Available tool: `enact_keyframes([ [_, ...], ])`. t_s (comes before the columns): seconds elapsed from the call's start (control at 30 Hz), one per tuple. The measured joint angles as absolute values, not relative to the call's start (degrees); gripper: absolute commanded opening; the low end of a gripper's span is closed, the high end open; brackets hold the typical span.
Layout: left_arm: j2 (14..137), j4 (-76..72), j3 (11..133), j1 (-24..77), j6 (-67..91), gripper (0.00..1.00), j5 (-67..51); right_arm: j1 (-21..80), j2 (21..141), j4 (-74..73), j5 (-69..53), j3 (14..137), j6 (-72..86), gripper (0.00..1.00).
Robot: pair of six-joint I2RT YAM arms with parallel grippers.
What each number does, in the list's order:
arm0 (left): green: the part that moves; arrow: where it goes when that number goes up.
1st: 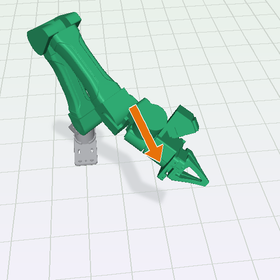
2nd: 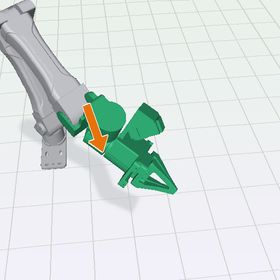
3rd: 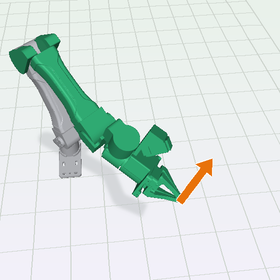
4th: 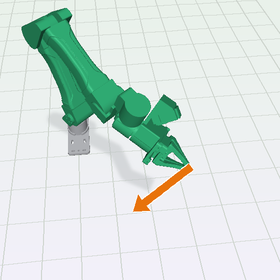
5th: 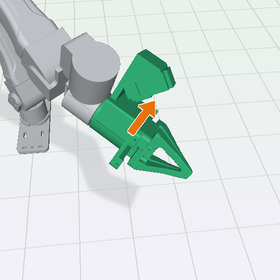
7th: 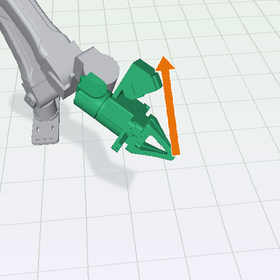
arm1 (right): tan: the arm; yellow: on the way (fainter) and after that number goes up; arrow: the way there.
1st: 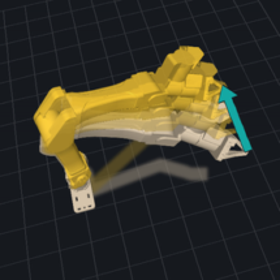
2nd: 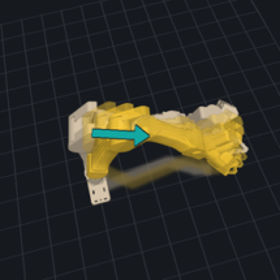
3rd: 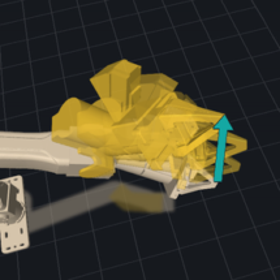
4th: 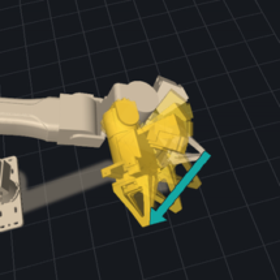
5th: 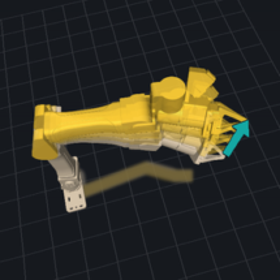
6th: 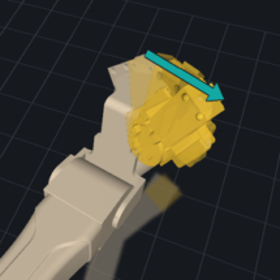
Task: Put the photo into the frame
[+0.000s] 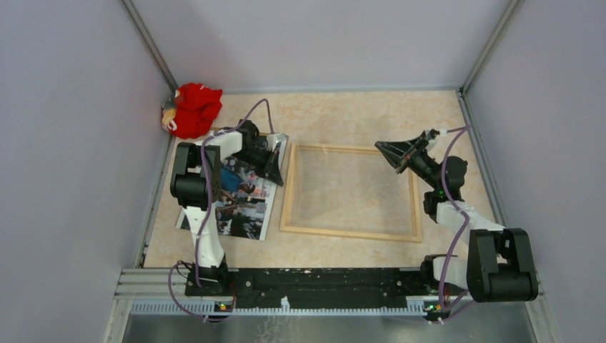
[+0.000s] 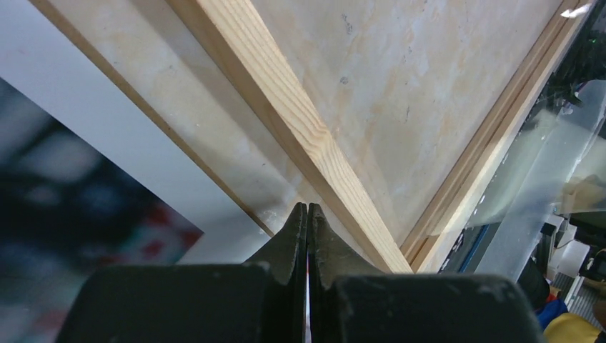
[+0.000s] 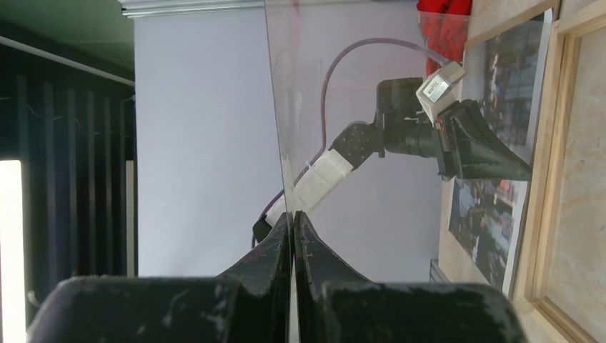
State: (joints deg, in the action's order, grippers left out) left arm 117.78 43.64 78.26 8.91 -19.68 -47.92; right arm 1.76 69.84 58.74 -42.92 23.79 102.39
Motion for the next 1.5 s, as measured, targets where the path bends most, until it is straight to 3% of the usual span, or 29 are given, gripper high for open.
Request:
enact_keyframes([
  [0.33, 118.0, 43.5, 78.2, 8.8, -19.7, 0.00, -47.6, 1.8, 67.0, 57.8, -41.7, 19.7, 102.5, 0.00],
  [0.73, 118.0, 43.4, 78.2, 8.8, -19.6, 0.00, -48.2, 1.3, 50.5, 36.7, -37.7, 17.3, 95.1, 0.00],
  [1.23, 118.0, 43.2, 78.1, 9.4, -19.6, 0.00, -49.1, 2.8, 56.6, 27.3, -37.5, 21.6, 89.0, 0.00],
  [1.5, 118.0, 43.1, 78.1, 9.6, -19.6, 0.00, -49.1, 3.2, 50.7, 18.3, -37.4, 23.4, 85.5, 0.00],
])
